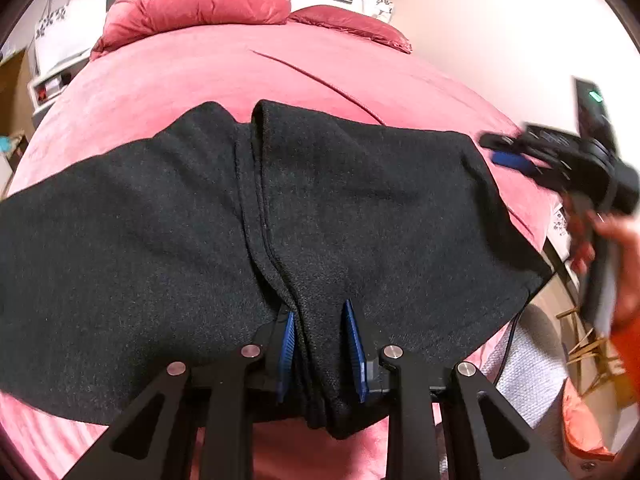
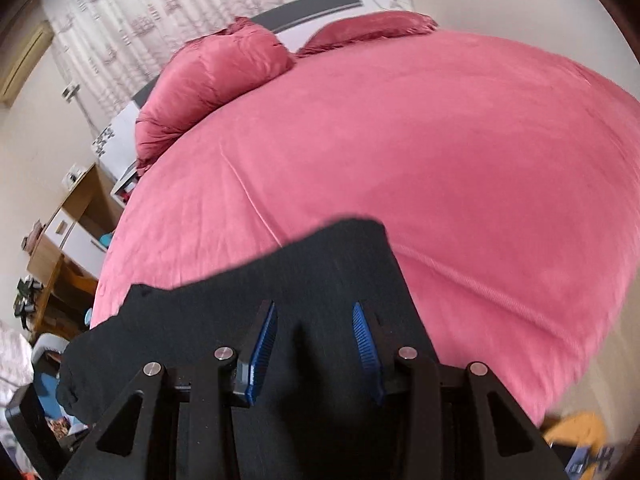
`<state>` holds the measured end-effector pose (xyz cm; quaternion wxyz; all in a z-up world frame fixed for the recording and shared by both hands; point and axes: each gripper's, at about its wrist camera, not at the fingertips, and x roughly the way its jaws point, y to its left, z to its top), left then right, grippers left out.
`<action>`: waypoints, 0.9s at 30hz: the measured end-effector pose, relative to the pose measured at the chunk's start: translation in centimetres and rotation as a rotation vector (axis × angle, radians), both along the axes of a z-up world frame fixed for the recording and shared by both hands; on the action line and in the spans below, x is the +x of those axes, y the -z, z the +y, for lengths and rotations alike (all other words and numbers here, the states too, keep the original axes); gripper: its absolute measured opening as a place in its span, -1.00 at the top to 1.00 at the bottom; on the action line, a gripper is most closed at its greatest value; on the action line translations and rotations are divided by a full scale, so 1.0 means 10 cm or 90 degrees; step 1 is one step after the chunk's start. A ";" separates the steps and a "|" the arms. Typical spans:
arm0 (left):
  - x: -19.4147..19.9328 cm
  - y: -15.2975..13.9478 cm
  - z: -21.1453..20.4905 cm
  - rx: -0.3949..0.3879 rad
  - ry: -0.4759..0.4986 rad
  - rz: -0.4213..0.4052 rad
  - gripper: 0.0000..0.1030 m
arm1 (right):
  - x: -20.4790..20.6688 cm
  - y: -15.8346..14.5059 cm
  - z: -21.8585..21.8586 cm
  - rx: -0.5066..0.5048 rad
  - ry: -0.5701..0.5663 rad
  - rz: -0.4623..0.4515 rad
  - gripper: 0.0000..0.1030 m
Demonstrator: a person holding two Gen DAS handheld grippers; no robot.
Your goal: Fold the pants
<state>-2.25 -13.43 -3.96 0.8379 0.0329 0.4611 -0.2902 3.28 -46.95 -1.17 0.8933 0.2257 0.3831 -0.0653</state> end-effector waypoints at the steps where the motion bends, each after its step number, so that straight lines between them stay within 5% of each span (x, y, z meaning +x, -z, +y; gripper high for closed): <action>1: -0.02 0.01 -0.04 0.005 0.005 -0.008 0.49 | 0.07 0.03 0.01 -0.014 -0.011 0.008 0.22; 4: -0.06 -0.01 -0.13 0.017 0.019 -0.027 0.52 | 0.47 0.21 -0.03 -0.032 -0.027 0.051 0.22; 6: 0.00 -0.03 -0.22 0.026 0.027 -0.043 0.52 | 0.59 0.41 -0.09 -0.058 -0.006 0.099 0.59; 10: 0.01 -0.04 -0.35 0.051 0.024 -0.062 0.51 | 0.53 0.55 -0.25 -0.027 0.040 0.054 0.84; 13: 0.05 0.06 -0.34 0.057 0.021 -0.045 0.45 | 0.36 0.48 -0.25 -0.016 0.044 0.019 0.84; 17: 0.09 0.10 -0.32 0.064 0.024 -0.071 0.12 | 0.01 0.33 -0.30 0.024 0.044 0.014 0.61; 19: 0.03 0.12 -0.28 0.066 0.022 -0.087 -0.05 | -0.17 0.33 -0.23 -0.019 0.015 0.047 0.54; 23: -0.07 0.16 -0.10 0.052 0.027 -0.099 -0.13 | -0.53 0.44 -0.22 -0.094 0.001 0.111 0.27; 27: -0.15 0.21 -0.04 0.059 0.037 -0.124 -0.18 | -0.94 0.52 -0.28 -0.043 0.044 0.096 -0.05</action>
